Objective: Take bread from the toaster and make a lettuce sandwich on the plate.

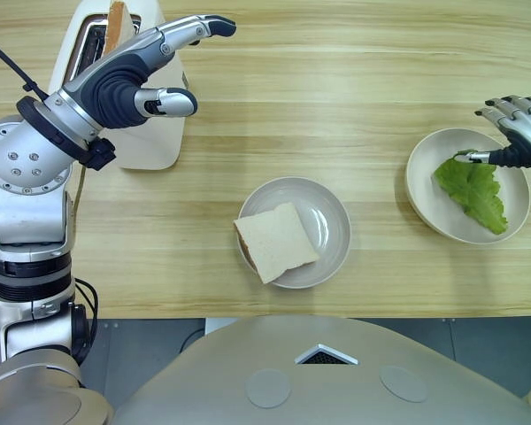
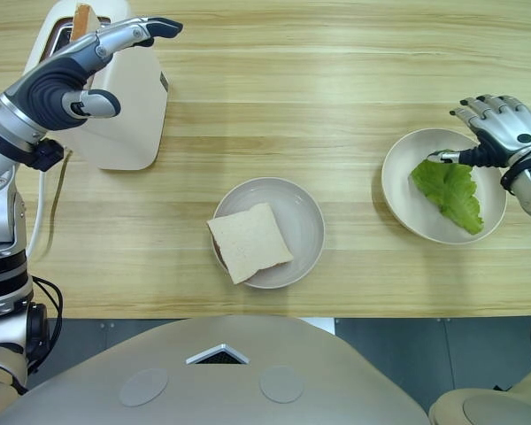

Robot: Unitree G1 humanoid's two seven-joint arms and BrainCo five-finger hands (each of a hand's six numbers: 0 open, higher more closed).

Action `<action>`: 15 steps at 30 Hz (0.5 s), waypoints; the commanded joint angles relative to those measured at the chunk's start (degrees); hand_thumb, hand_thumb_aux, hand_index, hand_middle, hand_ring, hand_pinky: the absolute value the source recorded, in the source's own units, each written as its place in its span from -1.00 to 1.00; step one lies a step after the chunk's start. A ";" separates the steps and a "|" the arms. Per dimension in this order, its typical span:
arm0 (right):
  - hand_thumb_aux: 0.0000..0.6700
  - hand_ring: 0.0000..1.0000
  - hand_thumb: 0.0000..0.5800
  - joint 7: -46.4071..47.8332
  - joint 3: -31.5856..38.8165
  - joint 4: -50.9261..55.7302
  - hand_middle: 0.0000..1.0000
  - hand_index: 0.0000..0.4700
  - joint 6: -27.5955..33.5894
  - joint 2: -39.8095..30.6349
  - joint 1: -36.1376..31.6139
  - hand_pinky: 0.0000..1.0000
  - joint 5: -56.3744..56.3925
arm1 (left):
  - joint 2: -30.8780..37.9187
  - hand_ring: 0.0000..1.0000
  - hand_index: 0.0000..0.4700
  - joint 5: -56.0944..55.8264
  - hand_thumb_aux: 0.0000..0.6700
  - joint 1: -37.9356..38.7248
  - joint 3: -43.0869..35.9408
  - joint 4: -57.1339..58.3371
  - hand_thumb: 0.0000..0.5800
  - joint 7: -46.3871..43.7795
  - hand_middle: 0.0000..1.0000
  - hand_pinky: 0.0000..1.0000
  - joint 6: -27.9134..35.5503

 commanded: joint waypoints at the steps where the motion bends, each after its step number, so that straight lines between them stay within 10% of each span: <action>1: -0.52 -1.00 -0.16 -0.18 2.00 1.35 -1.00 -0.52 0.05 1.15 -1.36 -1.00 -1.99 | 0.80 -1.00 -1.00 0.25 -1.00 0.65 0.19 -0.93 -1.00 -0.06 -1.00 -1.00 0.59; 4: -0.29 -1.00 0.17 0.28 2.84 1.66 -1.00 -0.29 -0.51 1.07 -1.48 -1.00 -2.25 | 0.94 -1.00 -1.00 0.19 -1.00 0.84 0.52 -1.16 -1.00 -0.08 -1.00 -1.00 0.79; 15: -0.39 -1.00 0.04 1.67 4.27 3.88 -1.00 -0.39 -3.27 -0.28 -3.02 -1.00 -2.39 | 1.02 -1.00 -1.00 0.28 -1.00 0.65 0.56 -1.04 -1.00 -0.16 -1.00 -1.00 0.97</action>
